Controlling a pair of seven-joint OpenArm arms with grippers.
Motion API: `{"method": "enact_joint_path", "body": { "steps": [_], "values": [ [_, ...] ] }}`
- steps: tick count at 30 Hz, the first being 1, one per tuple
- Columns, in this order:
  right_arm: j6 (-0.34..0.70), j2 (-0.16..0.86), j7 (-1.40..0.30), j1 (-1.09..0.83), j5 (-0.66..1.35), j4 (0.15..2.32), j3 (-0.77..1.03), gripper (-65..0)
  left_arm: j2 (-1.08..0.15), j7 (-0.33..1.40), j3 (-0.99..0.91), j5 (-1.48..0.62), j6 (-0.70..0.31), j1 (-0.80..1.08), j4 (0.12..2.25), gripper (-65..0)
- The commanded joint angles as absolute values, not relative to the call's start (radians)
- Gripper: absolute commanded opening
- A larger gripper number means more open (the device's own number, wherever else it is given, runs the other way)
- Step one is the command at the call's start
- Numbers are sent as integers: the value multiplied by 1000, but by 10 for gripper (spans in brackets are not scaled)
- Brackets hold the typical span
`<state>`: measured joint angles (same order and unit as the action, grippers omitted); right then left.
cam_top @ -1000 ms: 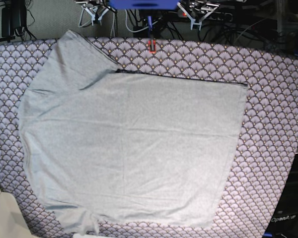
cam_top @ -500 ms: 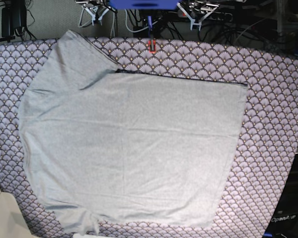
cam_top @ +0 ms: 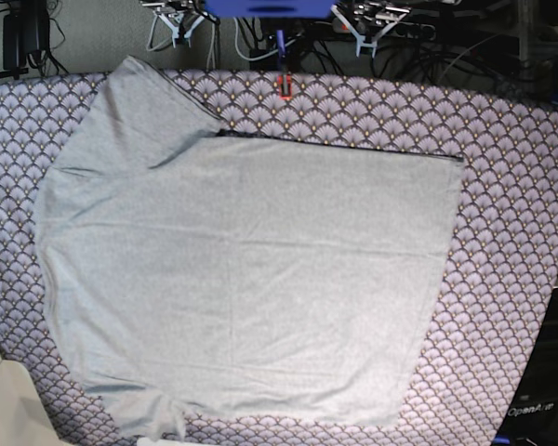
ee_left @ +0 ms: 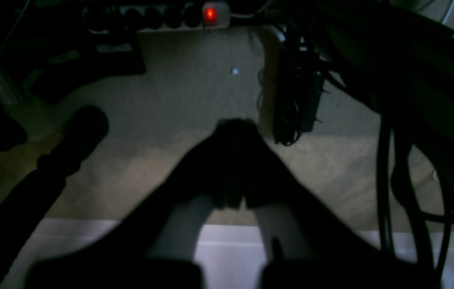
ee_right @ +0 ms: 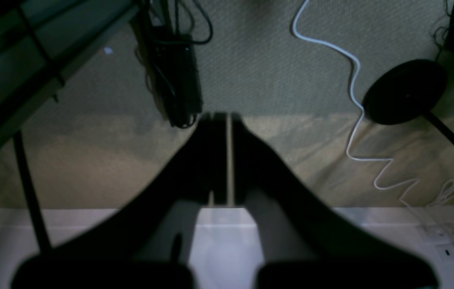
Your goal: Fold the T-shirt properly
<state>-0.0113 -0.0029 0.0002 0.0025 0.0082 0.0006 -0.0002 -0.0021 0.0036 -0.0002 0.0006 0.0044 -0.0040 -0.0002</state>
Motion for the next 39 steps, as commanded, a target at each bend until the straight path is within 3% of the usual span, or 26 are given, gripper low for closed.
{"method": "enact_joint_path", "body": {
  "steps": [1, 23, 30, 39],
  "values": [
    [2, -7, -1, 4, 12, 0, 2, -650, 1, 7, -1, 7, 5, -5, 0, -648],
    [2, -7, 12, -4, 13, 0, 4, -650, -7, 2, -1, 7, 5, -2, 0, -649],
    [2, -7, 193, -74, 15, 0, 4, -650, -21, -8, 1, 7, 4, 5, 4, -650],
    [2, -7, 392, -156, 15, 0, 4, -650, -47, -263, 1, 7, 1, 102, 4, -650]
  ]
}}
